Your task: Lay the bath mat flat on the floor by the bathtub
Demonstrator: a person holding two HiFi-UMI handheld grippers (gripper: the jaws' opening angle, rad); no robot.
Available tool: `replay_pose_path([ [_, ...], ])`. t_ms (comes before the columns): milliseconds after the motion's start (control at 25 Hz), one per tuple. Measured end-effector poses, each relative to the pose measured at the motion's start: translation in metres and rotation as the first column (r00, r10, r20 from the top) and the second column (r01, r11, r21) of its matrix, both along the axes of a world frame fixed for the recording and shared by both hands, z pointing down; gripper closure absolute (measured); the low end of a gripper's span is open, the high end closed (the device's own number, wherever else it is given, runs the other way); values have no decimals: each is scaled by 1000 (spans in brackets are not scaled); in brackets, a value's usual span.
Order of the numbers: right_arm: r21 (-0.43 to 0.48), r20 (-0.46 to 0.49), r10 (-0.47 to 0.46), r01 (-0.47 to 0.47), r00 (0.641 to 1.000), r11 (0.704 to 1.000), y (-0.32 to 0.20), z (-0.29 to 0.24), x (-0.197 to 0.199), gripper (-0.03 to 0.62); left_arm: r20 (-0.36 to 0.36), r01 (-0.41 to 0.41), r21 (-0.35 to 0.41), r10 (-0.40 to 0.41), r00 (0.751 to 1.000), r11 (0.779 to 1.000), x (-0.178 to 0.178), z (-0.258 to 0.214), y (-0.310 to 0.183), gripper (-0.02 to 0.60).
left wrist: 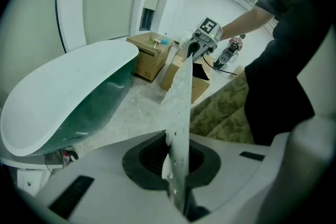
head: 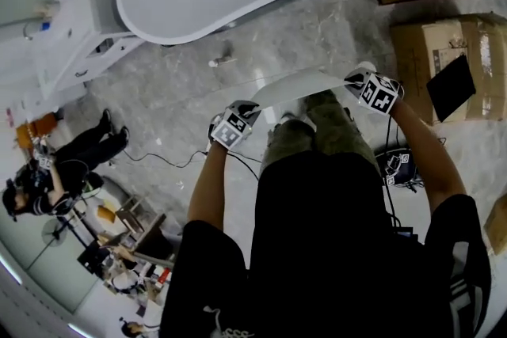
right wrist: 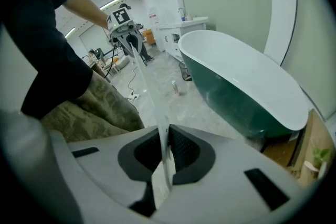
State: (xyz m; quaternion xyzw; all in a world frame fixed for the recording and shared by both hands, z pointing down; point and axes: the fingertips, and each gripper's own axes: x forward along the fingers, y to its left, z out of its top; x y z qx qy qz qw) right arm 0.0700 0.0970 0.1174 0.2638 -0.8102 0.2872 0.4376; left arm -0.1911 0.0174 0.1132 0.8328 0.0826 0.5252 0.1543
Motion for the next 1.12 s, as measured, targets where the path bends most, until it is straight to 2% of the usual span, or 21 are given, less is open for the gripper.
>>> replay_pose_path([
  [200, -51, -26, 69, -70, 997, 996, 5, 58, 9, 565, -1, 22, -10, -22, 1000, 1000, 17, 65, -18, 555],
  [440, -60, -76, 100, -105, 992, 993, -11, 150, 15, 565, 20, 65, -3, -65, 998, 998, 23, 158, -33, 555],
  [680, -102, -75, 149, -156, 986, 982, -14, 240, 28, 565, 68, 19, 18, -20, 997, 1000, 28, 236, -22, 555],
  [840, -118, -83, 112, -122, 990, 986, -8, 289, 22, 565, 136, 14, 2, -14, 991, 1000, 23, 281, -18, 555],
  [1000, -119, -120, 1, -15, 993, 993, 15, 336, 27, 565, 176, -36, 36, 29, 984, 999, 34, 328, -9, 555],
  [1120, -114, -107, -13, 1, 994, 993, 24, 365, 32, 565, 198, -64, 46, 53, 979, 997, 38, 354, -1, 555],
])
